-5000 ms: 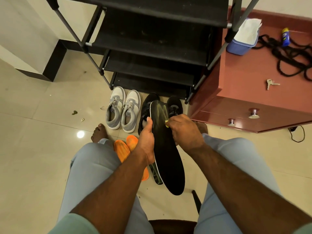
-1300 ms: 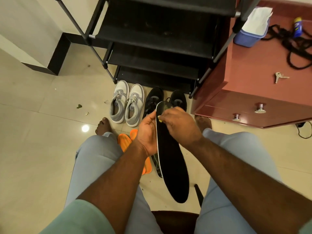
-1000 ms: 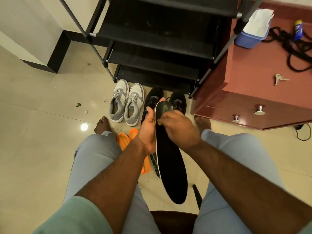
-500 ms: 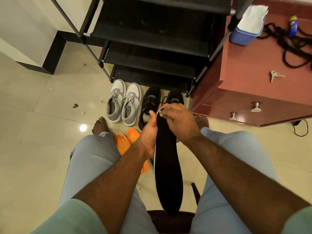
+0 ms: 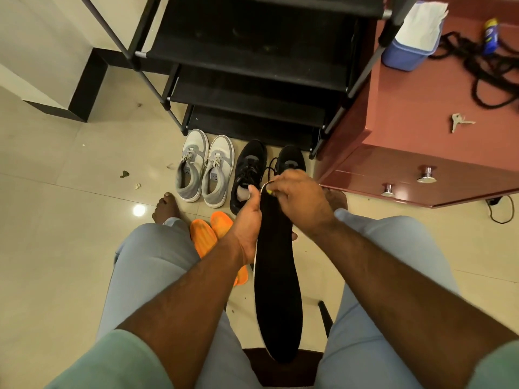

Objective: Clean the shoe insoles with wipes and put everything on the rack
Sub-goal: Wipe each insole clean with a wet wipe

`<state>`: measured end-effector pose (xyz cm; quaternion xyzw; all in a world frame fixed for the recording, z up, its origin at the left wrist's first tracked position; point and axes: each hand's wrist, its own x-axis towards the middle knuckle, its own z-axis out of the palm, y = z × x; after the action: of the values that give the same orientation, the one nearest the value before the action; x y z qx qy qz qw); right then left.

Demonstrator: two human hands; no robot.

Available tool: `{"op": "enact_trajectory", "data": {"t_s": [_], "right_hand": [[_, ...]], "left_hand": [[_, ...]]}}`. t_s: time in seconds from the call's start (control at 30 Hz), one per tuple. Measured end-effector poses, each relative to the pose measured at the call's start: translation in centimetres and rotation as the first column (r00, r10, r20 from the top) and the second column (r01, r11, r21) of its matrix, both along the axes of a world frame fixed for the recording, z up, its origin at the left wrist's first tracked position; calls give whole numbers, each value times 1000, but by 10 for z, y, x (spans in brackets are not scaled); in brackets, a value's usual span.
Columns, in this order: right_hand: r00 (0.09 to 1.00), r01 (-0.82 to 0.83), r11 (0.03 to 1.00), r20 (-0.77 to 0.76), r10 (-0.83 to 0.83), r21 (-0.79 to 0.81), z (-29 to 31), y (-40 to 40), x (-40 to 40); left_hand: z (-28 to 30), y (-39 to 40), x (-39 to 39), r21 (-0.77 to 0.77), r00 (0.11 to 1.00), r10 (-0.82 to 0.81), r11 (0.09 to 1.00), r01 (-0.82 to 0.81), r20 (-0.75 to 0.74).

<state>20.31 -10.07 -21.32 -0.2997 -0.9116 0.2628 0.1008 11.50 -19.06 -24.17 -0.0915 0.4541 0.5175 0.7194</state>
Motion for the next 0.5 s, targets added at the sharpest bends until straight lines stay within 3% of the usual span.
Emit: {"op": "enact_trajectory", "data": {"t_s": [0.13,0.3,0.37,0.5], "right_hand": [[996,74,997,52,-74,-1,3,1,-3],[946,-226,963,204,253,-145,10,-23,7],[938,-251,960,212,273,-124,10,-23,10],[965,-125,992,236,118,15,10,3,4]], "left_hand": [[0,-2,1,-25,1000,-17,1000,17,-10],[2,4,-12,6,975,220,975,-220,-21],[5,5,-11,-35,979,197,979,-200,-59],[8,1,-3,-63,994,21,998,-28,-111]]}}
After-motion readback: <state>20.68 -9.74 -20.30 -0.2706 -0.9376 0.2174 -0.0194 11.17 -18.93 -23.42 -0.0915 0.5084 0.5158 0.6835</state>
